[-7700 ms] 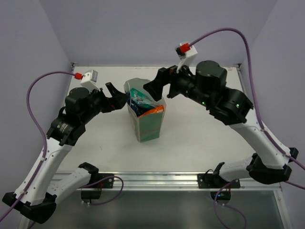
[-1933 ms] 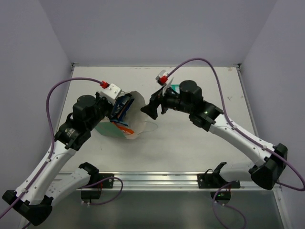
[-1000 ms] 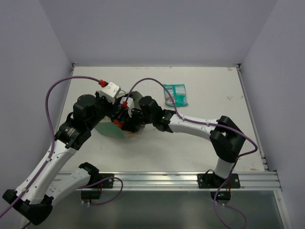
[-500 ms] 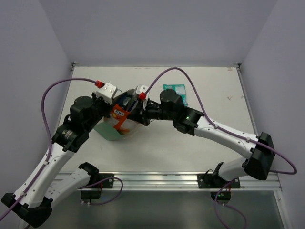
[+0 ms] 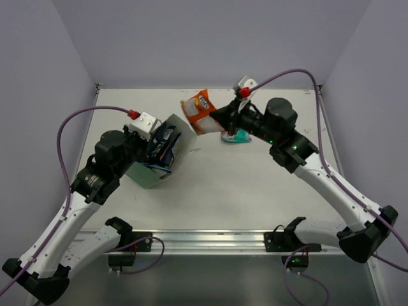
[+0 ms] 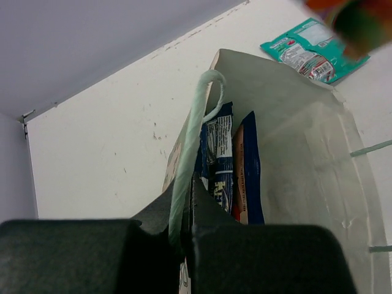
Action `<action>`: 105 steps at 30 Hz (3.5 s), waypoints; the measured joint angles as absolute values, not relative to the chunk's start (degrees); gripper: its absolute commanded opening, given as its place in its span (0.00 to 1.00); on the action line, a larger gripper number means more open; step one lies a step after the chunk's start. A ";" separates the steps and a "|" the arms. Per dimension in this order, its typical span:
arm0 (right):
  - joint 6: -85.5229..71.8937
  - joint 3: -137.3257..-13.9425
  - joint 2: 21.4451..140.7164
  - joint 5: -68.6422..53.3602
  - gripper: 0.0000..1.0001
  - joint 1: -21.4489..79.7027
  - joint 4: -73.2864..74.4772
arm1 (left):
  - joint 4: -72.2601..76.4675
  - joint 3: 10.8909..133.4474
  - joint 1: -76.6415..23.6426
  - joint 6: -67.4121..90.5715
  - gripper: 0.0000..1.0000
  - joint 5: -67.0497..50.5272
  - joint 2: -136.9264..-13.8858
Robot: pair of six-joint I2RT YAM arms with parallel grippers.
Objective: Take the snacks out of the paper bag
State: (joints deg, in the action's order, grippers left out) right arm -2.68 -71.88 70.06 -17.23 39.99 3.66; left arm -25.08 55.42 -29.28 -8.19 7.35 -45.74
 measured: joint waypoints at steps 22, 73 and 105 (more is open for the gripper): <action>-32.64 -76.53 99.88 -20.73 0.00 -2.22 -3.40 | -23.40 55.40 -28.88 -11.40 0.00 6.24 -48.29; -41.54 -80.29 92.31 -3.25 0.59 53.36 21.43 | -23.38 56.58 -28.88 -6.48 0.00 -1.34 -48.40; -40.38 -80.36 101.08 -1.98 0.00 53.56 12.80 | -22.15 54.08 -28.88 -6.39 0.00 -1.30 -46.89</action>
